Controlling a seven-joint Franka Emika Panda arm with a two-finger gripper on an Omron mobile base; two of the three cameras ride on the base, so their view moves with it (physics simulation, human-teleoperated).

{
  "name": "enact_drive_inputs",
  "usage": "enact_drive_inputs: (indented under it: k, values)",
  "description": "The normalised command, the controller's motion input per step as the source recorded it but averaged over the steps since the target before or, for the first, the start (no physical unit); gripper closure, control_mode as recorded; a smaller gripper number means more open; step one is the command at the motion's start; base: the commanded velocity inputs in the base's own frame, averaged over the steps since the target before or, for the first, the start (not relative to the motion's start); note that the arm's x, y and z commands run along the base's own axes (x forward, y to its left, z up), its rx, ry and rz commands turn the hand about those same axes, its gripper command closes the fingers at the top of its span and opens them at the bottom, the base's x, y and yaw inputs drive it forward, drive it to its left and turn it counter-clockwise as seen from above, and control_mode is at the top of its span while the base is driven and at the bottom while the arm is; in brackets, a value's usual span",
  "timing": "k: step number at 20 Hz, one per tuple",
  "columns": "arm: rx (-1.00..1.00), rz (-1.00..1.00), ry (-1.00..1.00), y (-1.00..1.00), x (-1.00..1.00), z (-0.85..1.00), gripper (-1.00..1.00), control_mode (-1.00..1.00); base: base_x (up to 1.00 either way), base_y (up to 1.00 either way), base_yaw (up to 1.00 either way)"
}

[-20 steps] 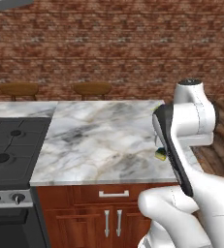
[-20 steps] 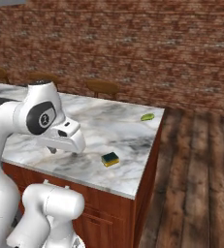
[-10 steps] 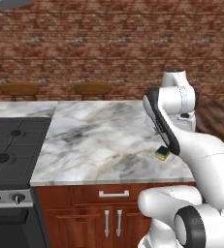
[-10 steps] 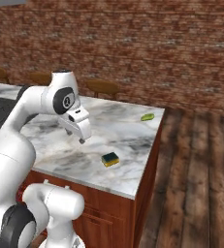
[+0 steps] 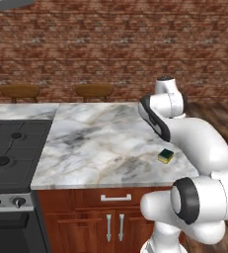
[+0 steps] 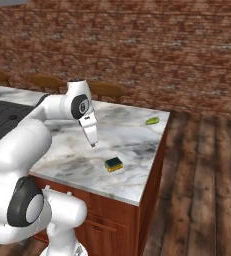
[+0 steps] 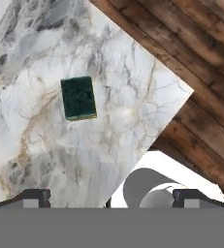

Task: Place the sponge inside the microwave to prepare for sanitizing.

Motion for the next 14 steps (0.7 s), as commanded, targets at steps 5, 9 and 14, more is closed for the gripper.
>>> enact_drive_inputs:
  k: [5, 9, 14]
  values:
    - [0.03, -0.16, -0.07, -0.35, 0.45, -0.21, -1.0, -1.0, 0.0, 0.0, 0.0]
    - [0.03, 0.01, -0.03, -0.44, 0.13, -0.08, -1.0, -1.0, 0.0, 0.0, 0.0]
    - [0.0, 0.19, 0.0, -0.22, 0.0, -0.1, -1.0, -1.0, 0.0, 0.0, 0.0]
